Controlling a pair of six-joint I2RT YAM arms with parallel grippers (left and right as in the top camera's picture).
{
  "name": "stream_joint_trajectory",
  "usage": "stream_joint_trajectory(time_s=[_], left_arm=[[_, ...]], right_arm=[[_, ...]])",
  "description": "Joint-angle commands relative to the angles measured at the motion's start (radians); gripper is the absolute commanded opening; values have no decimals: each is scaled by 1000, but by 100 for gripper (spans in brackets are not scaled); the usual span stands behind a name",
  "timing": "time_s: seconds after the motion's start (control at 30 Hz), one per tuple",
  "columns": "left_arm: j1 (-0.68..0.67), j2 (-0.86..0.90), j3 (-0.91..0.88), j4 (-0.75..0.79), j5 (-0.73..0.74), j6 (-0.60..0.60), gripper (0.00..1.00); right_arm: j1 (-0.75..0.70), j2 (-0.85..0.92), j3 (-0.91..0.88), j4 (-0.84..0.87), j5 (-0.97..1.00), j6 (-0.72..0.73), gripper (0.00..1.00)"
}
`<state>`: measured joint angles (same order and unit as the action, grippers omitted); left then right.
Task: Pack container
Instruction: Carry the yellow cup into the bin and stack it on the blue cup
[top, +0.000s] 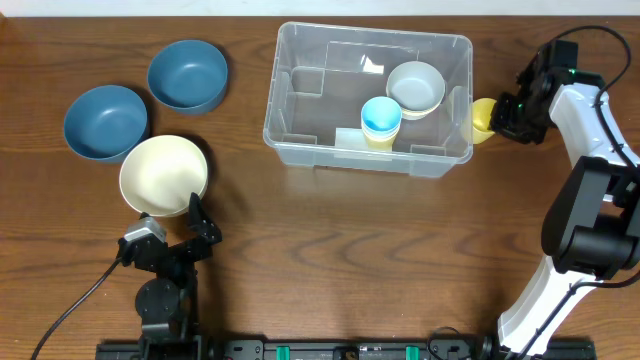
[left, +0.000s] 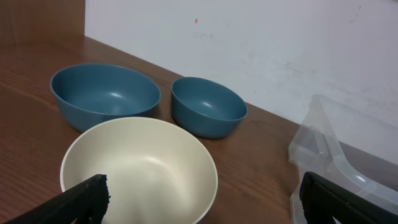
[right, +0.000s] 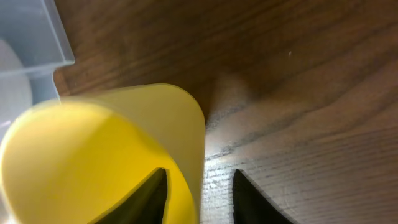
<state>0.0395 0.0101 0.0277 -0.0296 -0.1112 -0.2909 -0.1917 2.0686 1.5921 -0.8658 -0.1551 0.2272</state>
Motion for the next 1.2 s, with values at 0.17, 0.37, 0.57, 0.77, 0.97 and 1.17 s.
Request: stream_joint_trajectory(time_s=[0.17,0.37,0.57,0.77,0.97,1.17], left_arm=[[5,-6,-23,-33,-12,9,98],[5,-6,-23,-33,-12,9,98],[5,-6,-23,-33,-12,9,98],[5,-6,-23,-33,-12,9,98],[5,-6,-23,-33,-12,9,98],[5,-6,-23,-33,-12,9,98]], right_arm=[[-8,-56,-1,-10,40,42,1],[-19,-192,-1,-76,90,42,1],[-11,-412,-1,-118,93,40,1],[87,-560,-1,-85,-35,9,1],[286,-546,-1,-18,-34,8,1],[431,-454,-1,49,25,42,1]])
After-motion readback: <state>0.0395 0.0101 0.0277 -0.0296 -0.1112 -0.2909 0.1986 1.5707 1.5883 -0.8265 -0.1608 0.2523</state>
